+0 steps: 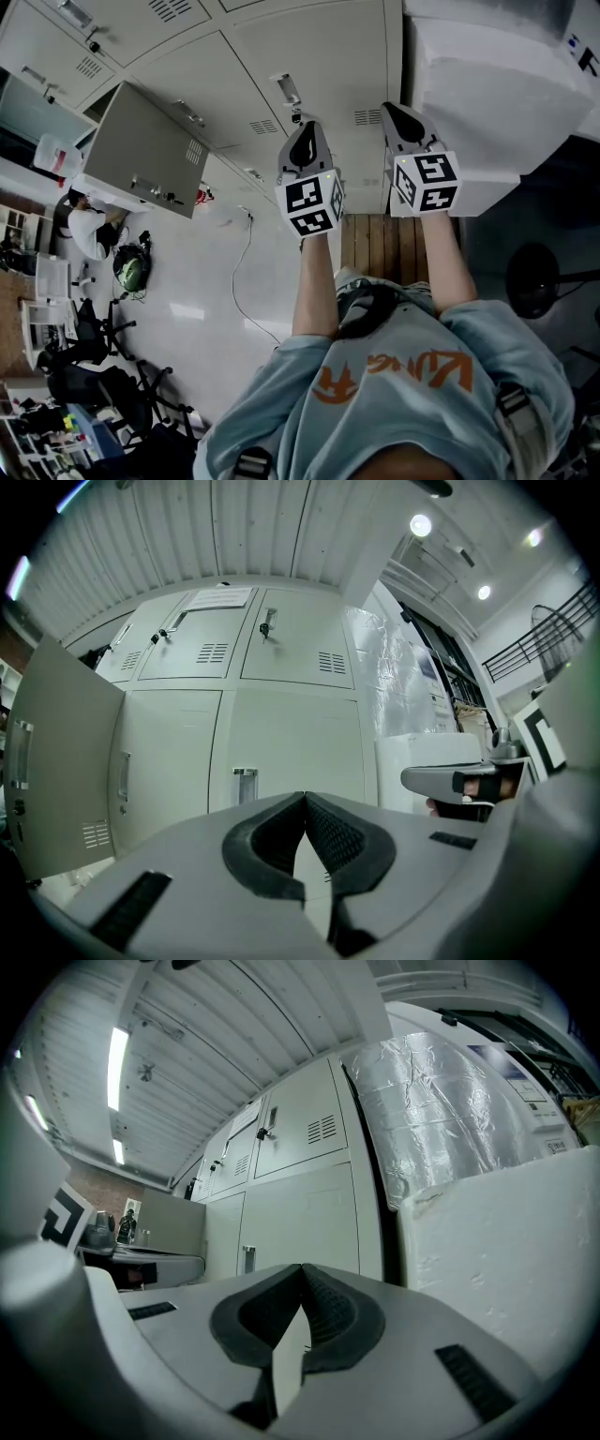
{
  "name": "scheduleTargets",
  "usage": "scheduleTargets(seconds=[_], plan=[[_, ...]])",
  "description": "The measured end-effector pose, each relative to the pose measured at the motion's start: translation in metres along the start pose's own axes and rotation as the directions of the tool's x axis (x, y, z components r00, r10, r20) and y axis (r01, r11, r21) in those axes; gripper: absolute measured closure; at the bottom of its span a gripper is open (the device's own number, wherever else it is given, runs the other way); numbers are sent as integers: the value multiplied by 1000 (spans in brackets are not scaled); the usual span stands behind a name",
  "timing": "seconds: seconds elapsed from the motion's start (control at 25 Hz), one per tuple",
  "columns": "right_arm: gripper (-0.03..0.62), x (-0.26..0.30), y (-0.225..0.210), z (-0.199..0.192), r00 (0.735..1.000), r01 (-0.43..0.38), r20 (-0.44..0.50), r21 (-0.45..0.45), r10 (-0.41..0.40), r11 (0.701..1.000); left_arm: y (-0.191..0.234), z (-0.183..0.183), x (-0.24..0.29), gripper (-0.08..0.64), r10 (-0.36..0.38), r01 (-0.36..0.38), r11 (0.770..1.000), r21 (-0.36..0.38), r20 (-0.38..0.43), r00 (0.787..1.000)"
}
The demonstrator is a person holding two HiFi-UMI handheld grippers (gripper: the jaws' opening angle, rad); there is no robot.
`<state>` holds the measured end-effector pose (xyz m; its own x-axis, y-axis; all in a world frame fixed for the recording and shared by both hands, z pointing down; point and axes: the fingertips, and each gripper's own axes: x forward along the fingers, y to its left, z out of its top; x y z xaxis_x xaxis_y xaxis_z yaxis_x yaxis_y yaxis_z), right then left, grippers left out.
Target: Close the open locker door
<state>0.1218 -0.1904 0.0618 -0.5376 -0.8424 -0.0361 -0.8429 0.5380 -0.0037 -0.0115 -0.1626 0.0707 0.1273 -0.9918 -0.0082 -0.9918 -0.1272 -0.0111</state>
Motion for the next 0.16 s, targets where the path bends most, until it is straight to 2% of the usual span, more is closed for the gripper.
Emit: scheduleTargets(seconds=[0.16], plan=[[595, 1, -4, 4, 1000, 0, 5, -7, 0, 1000, -3, 3, 3, 543, -1, 1, 1000, -8, 7, 1000]])
